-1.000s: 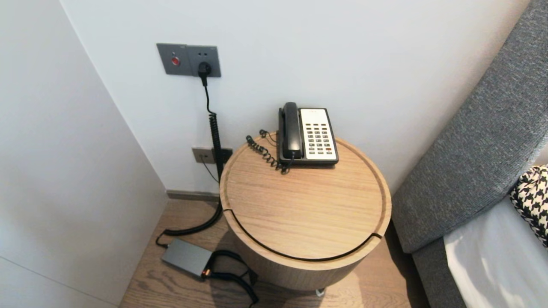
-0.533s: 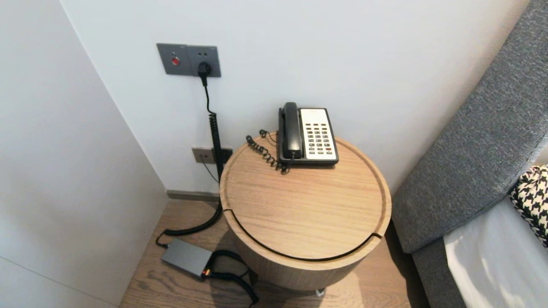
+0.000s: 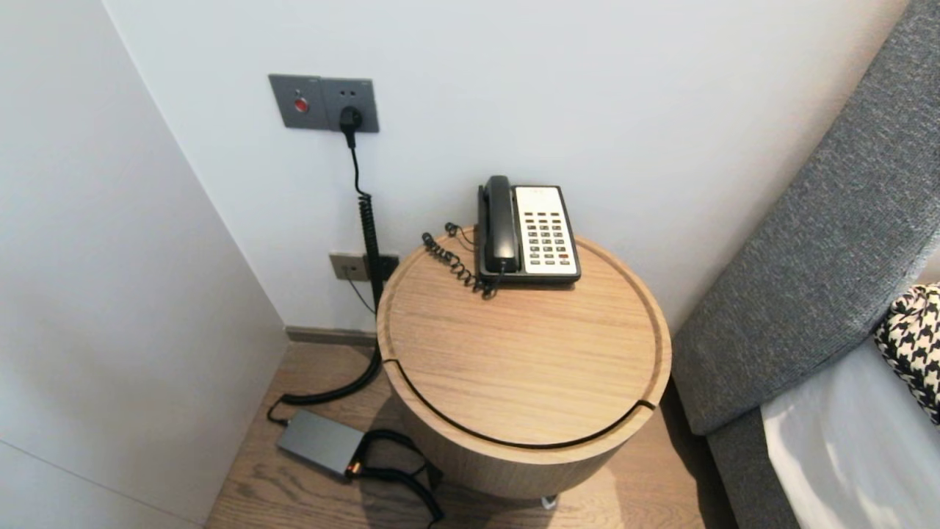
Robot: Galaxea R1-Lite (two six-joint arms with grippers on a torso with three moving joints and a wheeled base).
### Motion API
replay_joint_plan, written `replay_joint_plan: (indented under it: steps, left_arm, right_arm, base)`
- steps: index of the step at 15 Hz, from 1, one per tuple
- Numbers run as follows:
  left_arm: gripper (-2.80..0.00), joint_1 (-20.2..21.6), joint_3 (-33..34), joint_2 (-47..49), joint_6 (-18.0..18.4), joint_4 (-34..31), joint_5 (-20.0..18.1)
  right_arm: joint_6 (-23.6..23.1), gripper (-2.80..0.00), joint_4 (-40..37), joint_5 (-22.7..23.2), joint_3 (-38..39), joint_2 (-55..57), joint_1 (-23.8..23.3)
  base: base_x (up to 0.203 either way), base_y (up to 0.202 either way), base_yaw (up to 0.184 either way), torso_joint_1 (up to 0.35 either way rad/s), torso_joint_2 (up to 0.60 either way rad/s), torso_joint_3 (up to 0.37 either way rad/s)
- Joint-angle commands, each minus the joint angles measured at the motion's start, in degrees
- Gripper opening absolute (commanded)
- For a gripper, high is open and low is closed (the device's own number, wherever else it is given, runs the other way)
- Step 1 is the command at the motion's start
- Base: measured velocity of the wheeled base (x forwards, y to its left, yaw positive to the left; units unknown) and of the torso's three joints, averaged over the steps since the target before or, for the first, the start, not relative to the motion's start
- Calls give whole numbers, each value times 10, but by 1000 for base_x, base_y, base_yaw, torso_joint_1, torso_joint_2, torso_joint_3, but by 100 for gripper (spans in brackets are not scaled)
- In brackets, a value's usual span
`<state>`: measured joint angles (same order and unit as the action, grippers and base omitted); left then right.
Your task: Open the nightstand drawer
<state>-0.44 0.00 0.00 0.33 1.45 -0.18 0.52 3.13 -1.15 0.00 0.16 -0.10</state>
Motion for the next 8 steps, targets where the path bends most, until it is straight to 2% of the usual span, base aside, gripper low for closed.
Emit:
replay_joint_plan:
  steps: [1,8]
  left_arm:
    - [-280,0,7,-1,0,0,0]
    - [-280,0,7,-1,0,0,0]
  right_arm:
    - [0,-280,0,0,15,2,0]
    - [0,-280,0,0,15,2,0]
  base:
    - [0,0,0,0,0,0]
    - [0,0,0,0,0,0]
